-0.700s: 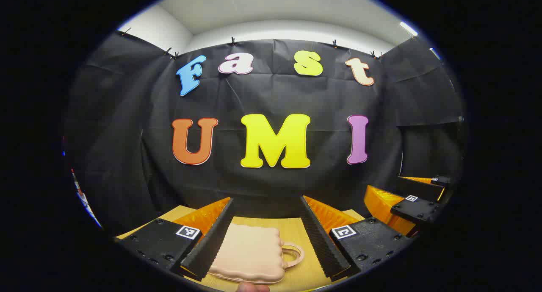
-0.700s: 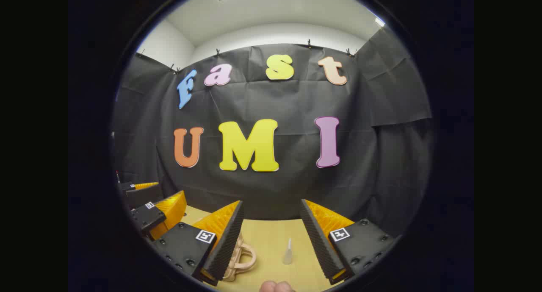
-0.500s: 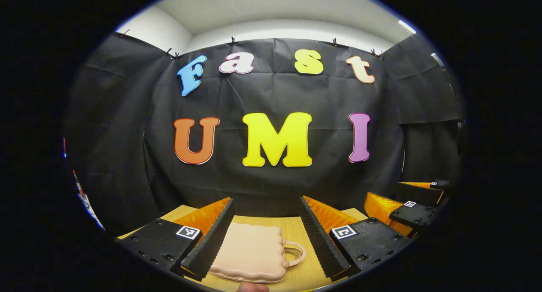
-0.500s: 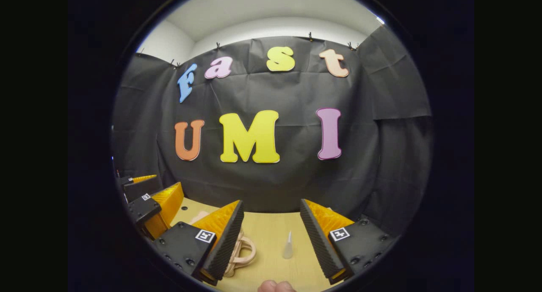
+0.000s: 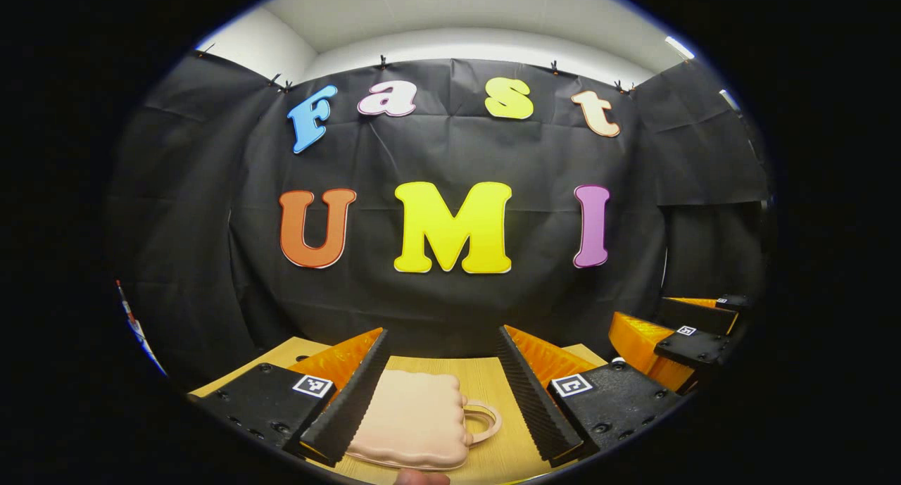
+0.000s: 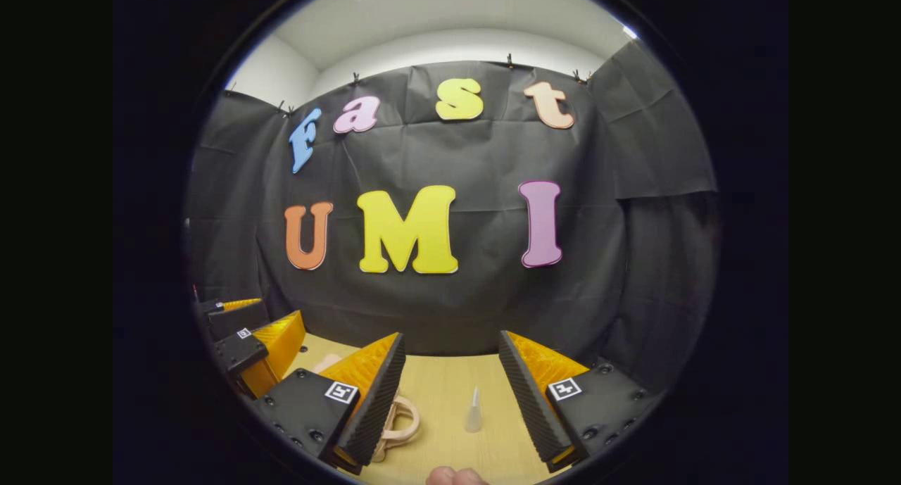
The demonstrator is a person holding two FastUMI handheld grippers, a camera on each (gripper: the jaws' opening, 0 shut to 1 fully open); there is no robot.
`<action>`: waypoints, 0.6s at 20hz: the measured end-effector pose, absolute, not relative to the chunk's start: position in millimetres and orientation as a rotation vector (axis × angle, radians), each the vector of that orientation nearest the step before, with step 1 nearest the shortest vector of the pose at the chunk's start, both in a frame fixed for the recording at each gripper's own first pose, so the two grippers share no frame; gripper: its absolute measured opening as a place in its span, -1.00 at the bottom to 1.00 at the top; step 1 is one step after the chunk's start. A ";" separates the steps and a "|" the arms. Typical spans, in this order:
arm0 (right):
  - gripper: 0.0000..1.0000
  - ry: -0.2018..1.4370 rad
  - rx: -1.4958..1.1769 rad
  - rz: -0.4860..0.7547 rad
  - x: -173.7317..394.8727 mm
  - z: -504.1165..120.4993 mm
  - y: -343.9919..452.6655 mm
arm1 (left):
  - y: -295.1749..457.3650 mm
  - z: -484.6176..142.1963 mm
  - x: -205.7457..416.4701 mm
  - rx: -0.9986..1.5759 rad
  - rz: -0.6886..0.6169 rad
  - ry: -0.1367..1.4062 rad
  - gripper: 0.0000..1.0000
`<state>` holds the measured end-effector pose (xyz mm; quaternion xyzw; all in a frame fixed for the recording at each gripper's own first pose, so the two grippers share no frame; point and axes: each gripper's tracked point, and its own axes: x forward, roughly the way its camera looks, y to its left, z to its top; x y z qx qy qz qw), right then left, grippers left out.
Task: First open the suitcase, pack the skin care products into it, and then close the suitcase.
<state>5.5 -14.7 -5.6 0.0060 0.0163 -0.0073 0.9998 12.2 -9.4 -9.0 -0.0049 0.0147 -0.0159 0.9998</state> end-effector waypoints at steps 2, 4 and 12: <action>0.58 0.032 0.025 -0.031 6.9 -3.9 -20.8 | -11.9 -13.6 15.0 -0.013 -0.041 0.041 0.94; 0.58 0.035 0.027 -0.041 7.8 -6.9 -25.6 | -13.3 -15.1 17.8 -0.007 -0.048 0.044 0.94; 0.58 0.076 0.021 -0.173 5.9 -31.4 -101.2 | -51.4 -101.9 37.5 0.123 -0.181 0.246 0.96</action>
